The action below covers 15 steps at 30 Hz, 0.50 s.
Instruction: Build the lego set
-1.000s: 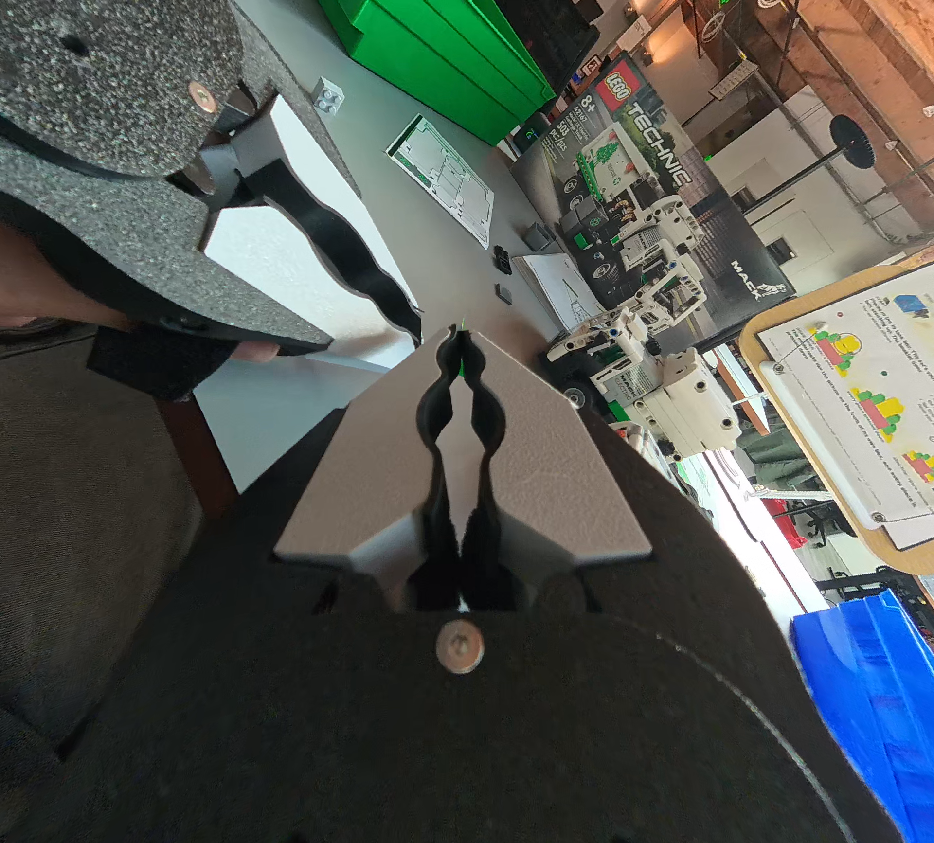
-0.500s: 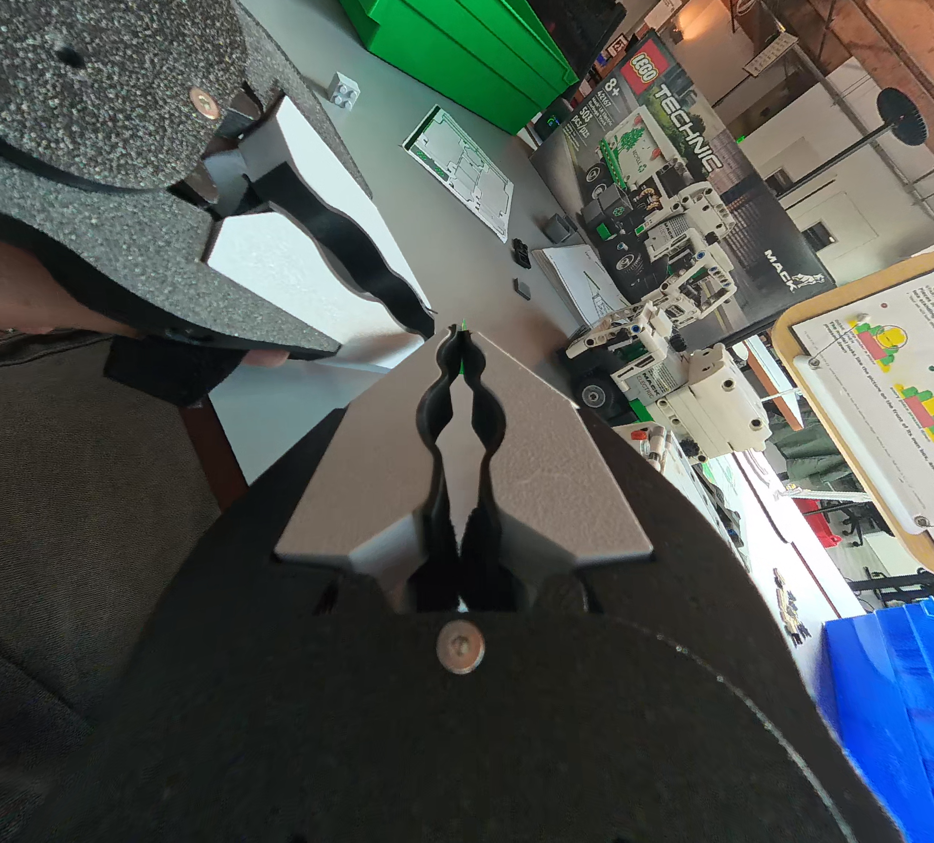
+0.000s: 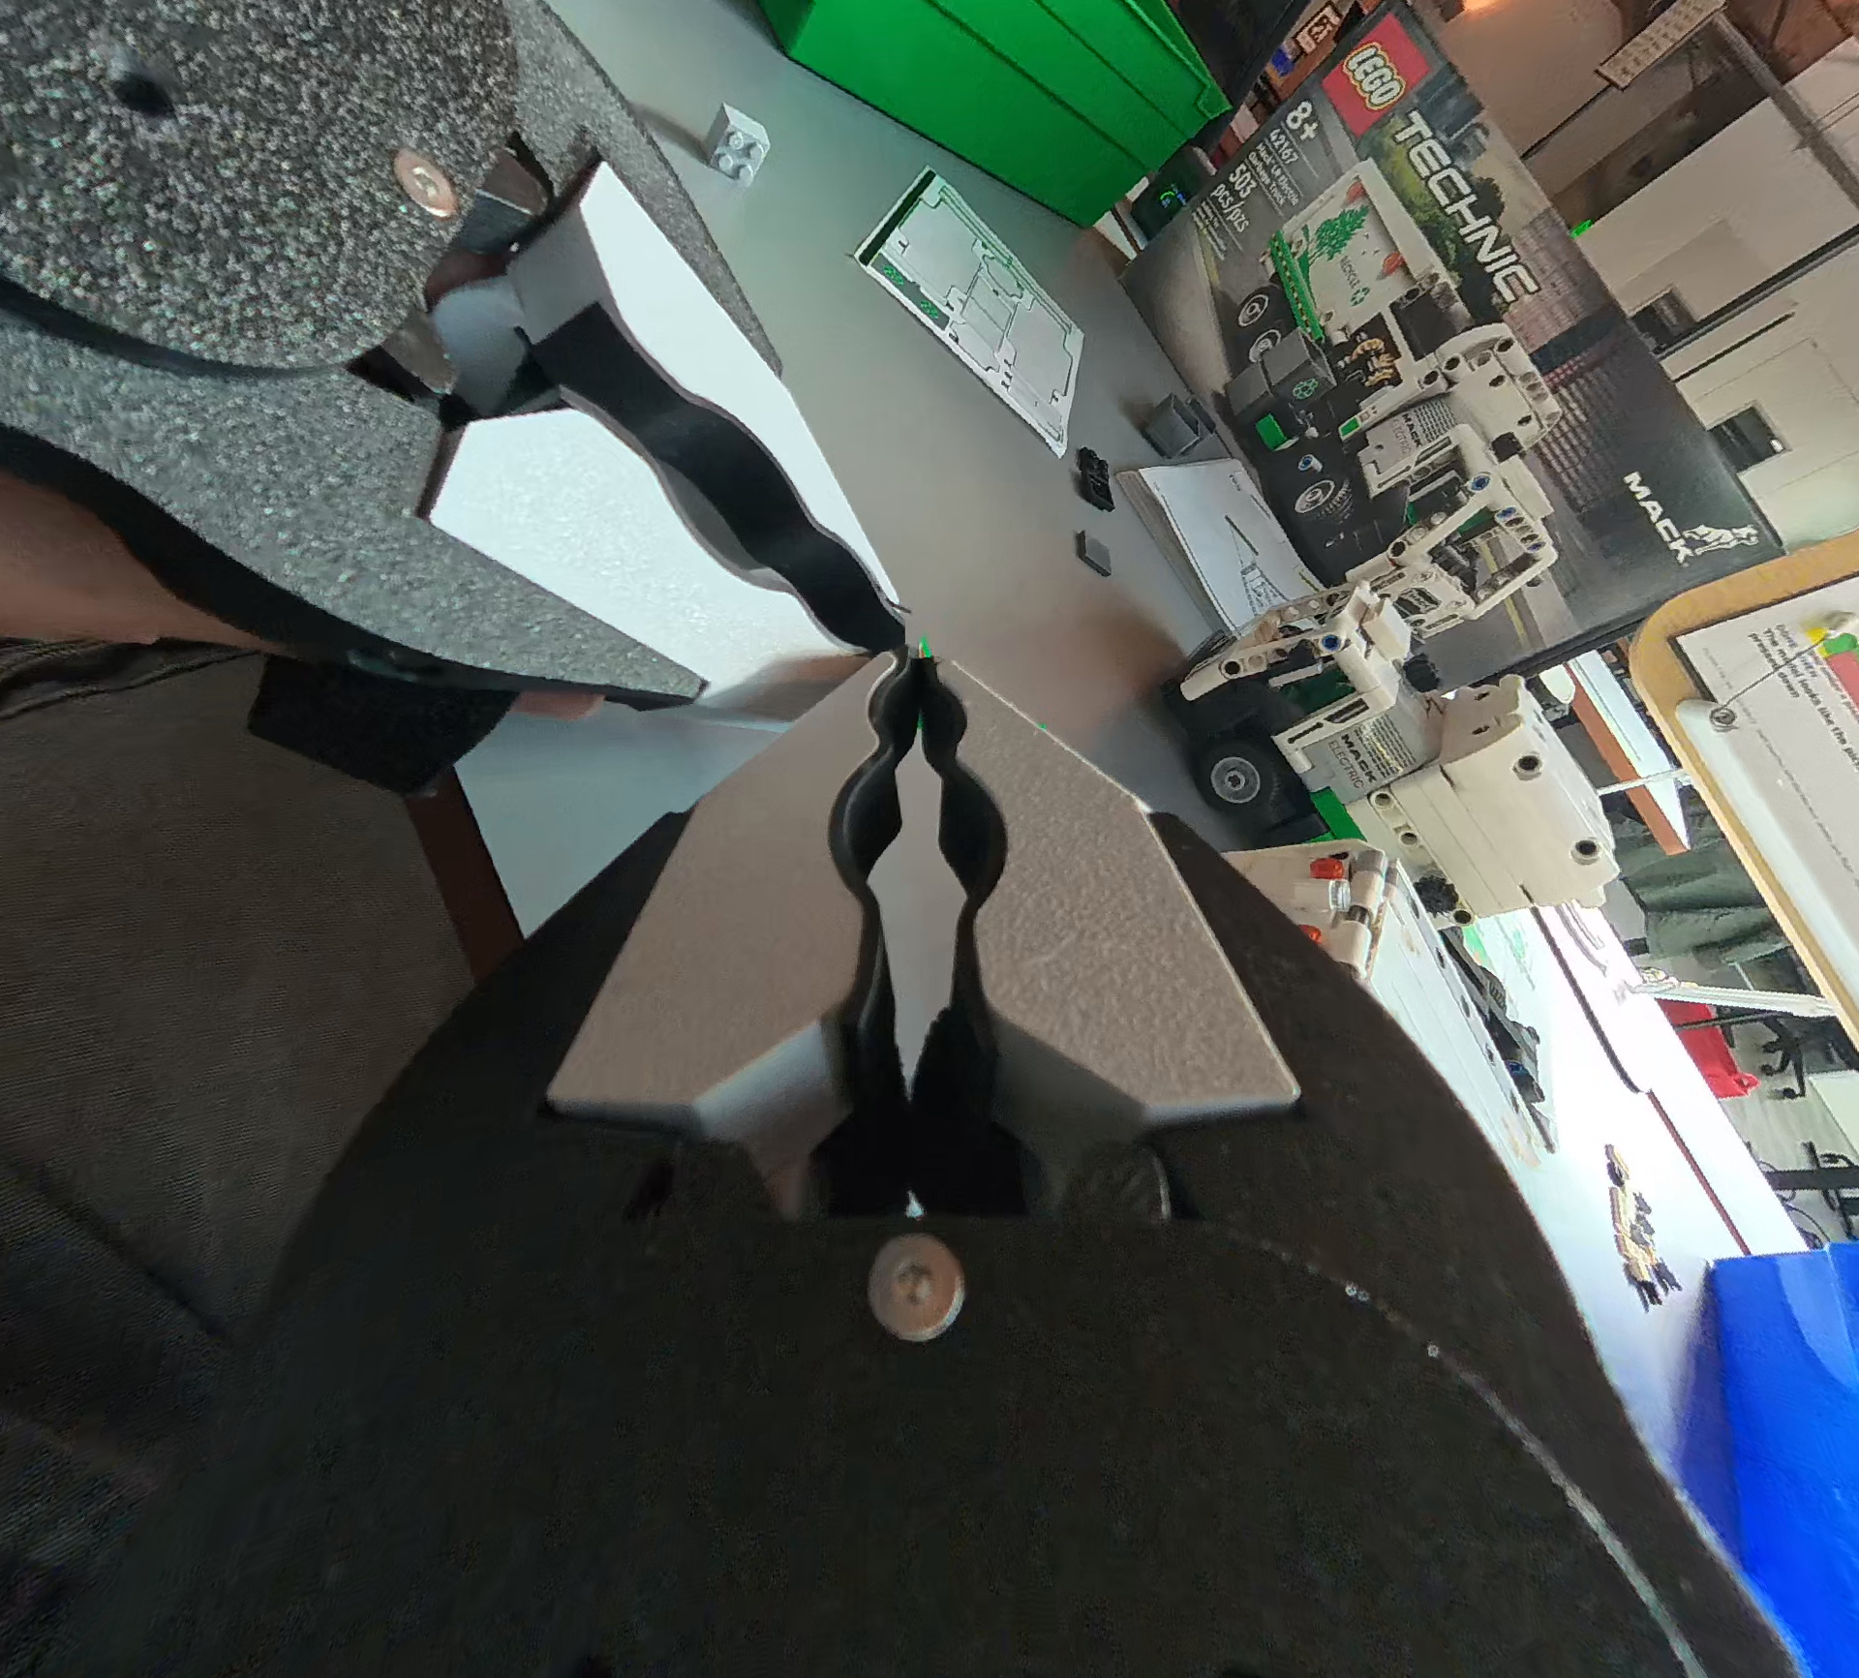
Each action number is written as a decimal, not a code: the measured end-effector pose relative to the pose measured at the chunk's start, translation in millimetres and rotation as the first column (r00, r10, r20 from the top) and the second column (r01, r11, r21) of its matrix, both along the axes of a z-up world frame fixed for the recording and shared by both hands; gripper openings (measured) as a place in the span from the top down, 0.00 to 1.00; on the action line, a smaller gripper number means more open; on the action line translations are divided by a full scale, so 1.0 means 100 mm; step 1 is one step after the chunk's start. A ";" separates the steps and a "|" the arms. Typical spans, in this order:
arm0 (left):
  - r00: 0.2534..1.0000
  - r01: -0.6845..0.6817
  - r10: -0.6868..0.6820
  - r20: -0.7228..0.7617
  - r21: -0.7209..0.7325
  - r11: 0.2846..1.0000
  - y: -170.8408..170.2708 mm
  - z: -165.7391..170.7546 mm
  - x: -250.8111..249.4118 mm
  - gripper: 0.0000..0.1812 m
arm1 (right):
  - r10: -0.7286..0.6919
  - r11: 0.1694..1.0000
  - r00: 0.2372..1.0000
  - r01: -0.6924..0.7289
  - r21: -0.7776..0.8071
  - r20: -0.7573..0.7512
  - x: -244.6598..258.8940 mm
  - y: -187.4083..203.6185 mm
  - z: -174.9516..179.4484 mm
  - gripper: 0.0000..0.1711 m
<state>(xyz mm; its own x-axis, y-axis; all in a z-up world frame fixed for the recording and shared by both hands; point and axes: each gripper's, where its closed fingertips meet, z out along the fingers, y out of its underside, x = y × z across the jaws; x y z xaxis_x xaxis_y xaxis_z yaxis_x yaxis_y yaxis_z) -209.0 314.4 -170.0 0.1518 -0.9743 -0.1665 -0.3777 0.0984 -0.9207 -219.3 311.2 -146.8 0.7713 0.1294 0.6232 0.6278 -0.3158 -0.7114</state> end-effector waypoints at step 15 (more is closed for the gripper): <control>1.000 0.006 -0.006 -0.002 -0.011 1.000 0.00 0.00 0.00 0.97 | 0.019 0.999 0.996 -0.023 -0.046 -0.085 0.01 0.02 -0.02 1.00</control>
<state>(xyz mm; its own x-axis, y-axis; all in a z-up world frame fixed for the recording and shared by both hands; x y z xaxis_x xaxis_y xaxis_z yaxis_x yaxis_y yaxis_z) -208.9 314.5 -170.3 0.1456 -0.9770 -0.1558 -0.3787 0.0905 -0.9211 -218.7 312.7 -148.5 0.8177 0.1735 0.5489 0.5729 -0.3376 -0.7469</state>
